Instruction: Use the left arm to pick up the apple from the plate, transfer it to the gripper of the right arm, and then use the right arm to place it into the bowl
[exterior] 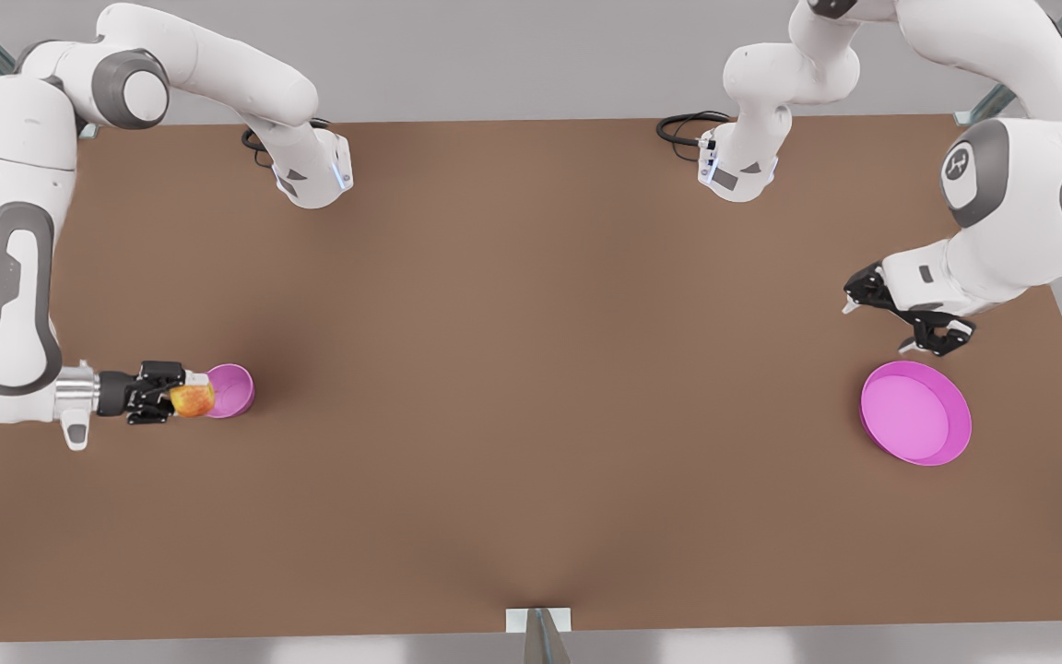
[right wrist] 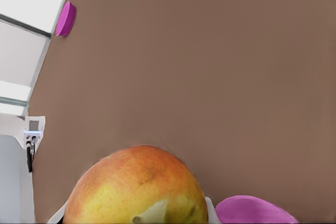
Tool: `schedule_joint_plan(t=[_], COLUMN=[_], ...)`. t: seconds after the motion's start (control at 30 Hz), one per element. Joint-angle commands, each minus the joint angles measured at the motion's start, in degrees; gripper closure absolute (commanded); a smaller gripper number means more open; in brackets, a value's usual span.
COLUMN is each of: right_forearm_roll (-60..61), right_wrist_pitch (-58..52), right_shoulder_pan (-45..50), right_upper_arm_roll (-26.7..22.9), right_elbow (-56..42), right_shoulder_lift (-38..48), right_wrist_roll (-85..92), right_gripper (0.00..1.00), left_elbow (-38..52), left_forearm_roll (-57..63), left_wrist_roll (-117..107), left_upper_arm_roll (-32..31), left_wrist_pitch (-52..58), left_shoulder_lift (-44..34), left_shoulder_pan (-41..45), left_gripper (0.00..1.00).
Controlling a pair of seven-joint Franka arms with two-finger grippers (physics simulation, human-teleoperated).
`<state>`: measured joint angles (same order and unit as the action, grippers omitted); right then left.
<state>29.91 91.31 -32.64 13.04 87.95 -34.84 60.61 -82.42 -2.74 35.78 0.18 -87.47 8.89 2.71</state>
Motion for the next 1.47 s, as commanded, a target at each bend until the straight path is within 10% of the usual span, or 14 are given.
schedule_joint_plan(t=[0.0,0.53,0.6,0.8,1.0,1.17,1.2,1.27,1.43], right_forearm_roll=[-7.1,-16.7,-16.7,-16.5,-43.3,-48.3,-45.5,-30.7,-29.6], right_wrist_pitch=[0.4,10.4,10.6,9.3,5.9,0.4,0.8,0.9,3.7], right_shoulder_pan=[-0.2,1.5,1.5,0.9,6.3,7.9,11.7,36.4,37.6], right_upper_arm_roll=[0.0,0.8,0.7,0.9,23.4,29.1,23.5,-12.1,-13.3], right_elbow=[-0.4,6.4,6.6,3.2,-17.8,-17.7,-13.4,-10.4,-6.9], right_shoulder_lift=[0.0,-1.4,-1.3,-0.1,3.9,9.7,17.0,22.6,22.7], right_wrist_roll=[4.0,3.8,3.8,2.8,-48.9,-67.5,-68.3,-64.3,-64.8], right_gripper=[0.22,0.21,0.00,0.00,0.00,0.00,0.00,0.00,0.00], left_elbow=[-0.3,4.6,4.6,4.6,7.8,7.8,7.8,7.8,7.8], left_forearm_roll=[-0.2,0.5,0.5,0.5,0.6,0.5,0.5,0.5,0.6], left_wrist_roll=[-39.7,-49.6,-49.5,-49.3,-45.5,-44.0,-44.0,-44.0,-44.0], left_upper_arm_roll=[0.1,0.3,0.3,0.3,0.2,0.2,0.2,0.1,0.1], left_wrist_pitch=[2.7,0.7,0.7,0.7,0.7,1.1,1.2,1.2,1.2], left_shoulder_lift=[0.3,6.6,6.6,6.6,8.7,8.4,8.3,8.3,8.3], left_shoulder_pan=[0.5,-0.3,-0.3,-0.3,-0.3,-0.3,-0.2,-0.2,-0.2], left_gripper=[0.00,0.00,0.00,0.00,0.00,0.00,0.00,0.00,0.00])
